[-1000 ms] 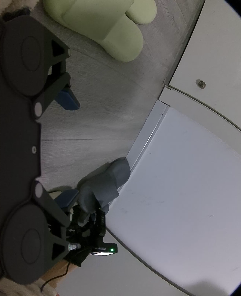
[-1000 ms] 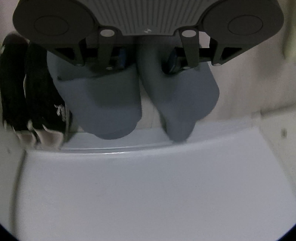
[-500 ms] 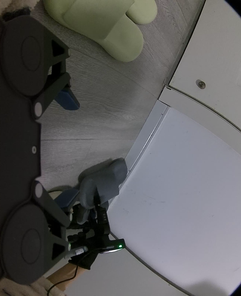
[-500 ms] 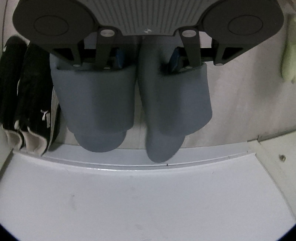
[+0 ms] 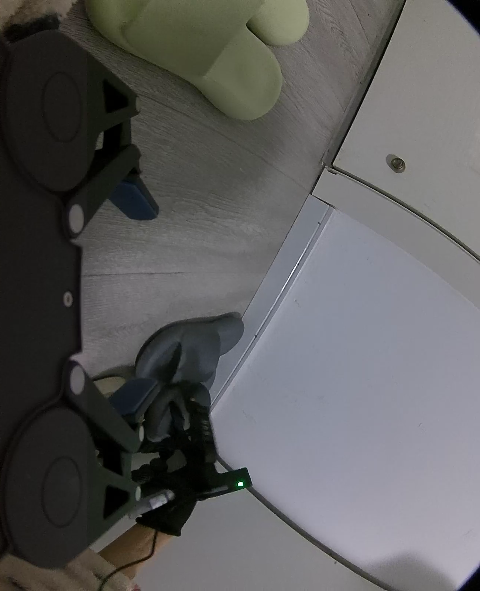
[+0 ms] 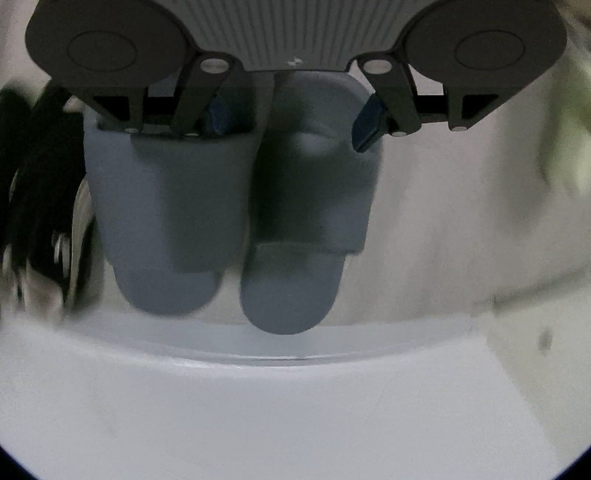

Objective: Organize scattered shoes
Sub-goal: 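Lower the blue-gray slides beside the Puma sneakers and open the right tool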

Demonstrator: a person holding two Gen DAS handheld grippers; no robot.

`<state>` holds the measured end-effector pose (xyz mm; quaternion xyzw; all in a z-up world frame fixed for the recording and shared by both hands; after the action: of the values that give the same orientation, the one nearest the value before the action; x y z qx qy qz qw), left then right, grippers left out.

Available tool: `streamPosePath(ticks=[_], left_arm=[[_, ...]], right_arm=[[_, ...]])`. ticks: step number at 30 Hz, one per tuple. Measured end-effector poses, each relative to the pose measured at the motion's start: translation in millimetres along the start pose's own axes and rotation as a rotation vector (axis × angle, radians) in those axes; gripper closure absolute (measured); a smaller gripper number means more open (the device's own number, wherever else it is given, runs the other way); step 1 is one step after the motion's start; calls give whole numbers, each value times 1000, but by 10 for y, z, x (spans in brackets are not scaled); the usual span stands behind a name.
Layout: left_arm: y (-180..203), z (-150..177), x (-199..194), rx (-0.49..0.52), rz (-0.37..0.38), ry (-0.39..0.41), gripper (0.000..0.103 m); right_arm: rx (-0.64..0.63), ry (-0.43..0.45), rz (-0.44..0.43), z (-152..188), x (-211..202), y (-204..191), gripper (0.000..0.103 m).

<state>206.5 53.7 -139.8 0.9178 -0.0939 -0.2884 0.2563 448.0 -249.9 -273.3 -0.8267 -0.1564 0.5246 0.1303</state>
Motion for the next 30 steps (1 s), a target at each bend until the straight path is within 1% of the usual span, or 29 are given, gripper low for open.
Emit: streamPosePath(ticks=[1,3,5,6,7,10,13,14,15,17,18,20,22,24,26,29,30], left_arm=[[8,-3,-8,2,1,2,10],[13,-6,-16,3,2,4,10],[15,-13,-19,0,4,4,10],[20,-14,-14,-1,3,4,10],[23,-16,-8,-2,3,3,10],[28,-18,4,-1,0,-3,10],[29,-37,7,-1,-1,-6,10],[27,-42,8,-2,-1,-6,10],[29,-44,10,-3,-1,-6,10],[30,-44,12,-3,-1,-6,10],[33,-40,14,-1,-1,-7,10],[36,-33,19,2,-1,-8,10],[27,-26,22,2,-2,-9,10],[13,-20,21,-2,-4,-10,10],[2,-16,20,-6,-5,-9,10],[1,-15,21,-7,-8,-8,10],[3,-15,19,-6,-8,-7,10]], right_arm=[[83,4,-25,-5,11,91,32],[198,-16,-18,56,82,299,32],[272,-26,-24,100,126,428,30],[344,-27,-59,135,147,539,30],[362,-30,-65,150,147,555,30],[525,-64,-99,200,101,721,30],[475,-105,10,258,20,695,30],[392,-86,59,260,-20,643,30],[352,-73,79,264,-32,617,30],[179,-11,162,279,-95,477,30],[128,3,184,314,-82,414,30],[142,17,181,314,-43,412,31],[197,39,152,272,-36,509,32],[341,110,56,136,-23,627,36],[406,148,1,39,-23,713,35],[436,129,4,74,-23,757,35],[420,124,13,107,-40,725,35]])
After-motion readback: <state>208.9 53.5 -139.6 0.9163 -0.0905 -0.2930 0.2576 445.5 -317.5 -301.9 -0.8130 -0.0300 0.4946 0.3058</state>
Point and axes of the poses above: each gripper's, at about its wrist camera, not at the fingertips, and x roughly the way its jaws point, y to its right, z to its underside, the point moved 8 cm from there along x, roughly the way its jaws point, and after that the axes turned 3 degrees about -z, right-handed, at the moved point
